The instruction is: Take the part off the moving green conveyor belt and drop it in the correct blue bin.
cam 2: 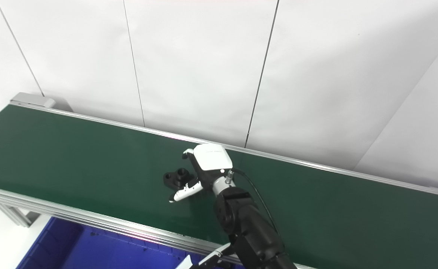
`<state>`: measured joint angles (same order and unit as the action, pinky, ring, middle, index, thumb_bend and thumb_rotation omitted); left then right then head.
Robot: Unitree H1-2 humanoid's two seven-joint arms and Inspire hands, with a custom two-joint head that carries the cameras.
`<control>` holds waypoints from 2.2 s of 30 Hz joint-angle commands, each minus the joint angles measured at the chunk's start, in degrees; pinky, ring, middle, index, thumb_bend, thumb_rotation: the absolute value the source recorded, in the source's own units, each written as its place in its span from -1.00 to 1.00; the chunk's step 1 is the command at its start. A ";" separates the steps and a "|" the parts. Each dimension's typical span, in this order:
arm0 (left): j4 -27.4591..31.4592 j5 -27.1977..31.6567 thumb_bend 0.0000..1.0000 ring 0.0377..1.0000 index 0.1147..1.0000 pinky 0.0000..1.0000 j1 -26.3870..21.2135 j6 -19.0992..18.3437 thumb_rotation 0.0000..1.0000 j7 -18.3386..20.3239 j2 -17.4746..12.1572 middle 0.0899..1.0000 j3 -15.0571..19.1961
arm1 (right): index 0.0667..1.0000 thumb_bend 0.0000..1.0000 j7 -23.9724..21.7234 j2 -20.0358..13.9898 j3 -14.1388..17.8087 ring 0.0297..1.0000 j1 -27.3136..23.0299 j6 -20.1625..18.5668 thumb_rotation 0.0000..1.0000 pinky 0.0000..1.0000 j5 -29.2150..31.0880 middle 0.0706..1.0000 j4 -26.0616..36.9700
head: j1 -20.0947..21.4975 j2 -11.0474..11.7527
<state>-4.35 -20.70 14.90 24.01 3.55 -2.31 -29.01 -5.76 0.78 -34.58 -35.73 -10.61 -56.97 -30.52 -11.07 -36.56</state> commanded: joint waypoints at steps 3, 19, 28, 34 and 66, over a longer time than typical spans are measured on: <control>3.58 -0.13 0.80 0.86 0.89 0.63 2.95 0.35 0.63 -0.76 7.50 0.92 -5.07 | 0.55 1.00 1.70 0.52 -0.84 0.26 -3.85 -0.98 0.15 -0.06 -0.89 0.47 -1.32 | -0.09 -0.25; 7.07 -3.58 0.39 0.72 0.46 0.47 4.14 -5.99 0.44 0.08 7.11 0.68 -6.08 | -0.07 0.06 2.78 0.50 -2.41 -0.61 -4.41 -2.08 -0.85 -0.70 -0.43 -0.39 -9.04 | -1.04 -1.68; 8.95 -3.49 0.39 0.75 0.45 0.50 4.12 -8.15 0.44 0.36 6.28 0.70 -6.90 | -0.04 0.04 -4.98 -0.93 -4.74 -0.52 -5.15 -8.50 -1.00 -0.65 -1.77 -0.28 -6.30 | -0.45 -2.29; 9.19 -3.27 0.38 0.76 0.47 0.52 3.92 -8.29 0.46 0.32 5.77 0.71 -7.09 | -0.09 0.05 -10.00 -2.62 -5.71 -0.53 -5.41 -10.88 -1.00 -0.67 -1.91 -0.16 -3.46 | -0.17 -2.39; 16.12 3.93 0.41 0.88 0.56 0.77 5.17 -9.29 0.70 4.65 -0.97 0.77 -2.97 | -0.10 0.05 -14.95 -16.13 7.40 -0.51 13.74 -9.65 -1.00 -0.60 -4.08 -0.13 47.82 | 17.68 -8.54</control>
<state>9.21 -17.91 19.04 14.36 7.84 -4.92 -30.39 -20.53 -14.50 -28.60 -21.00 -19.92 -59.62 14.20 6.66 -45.08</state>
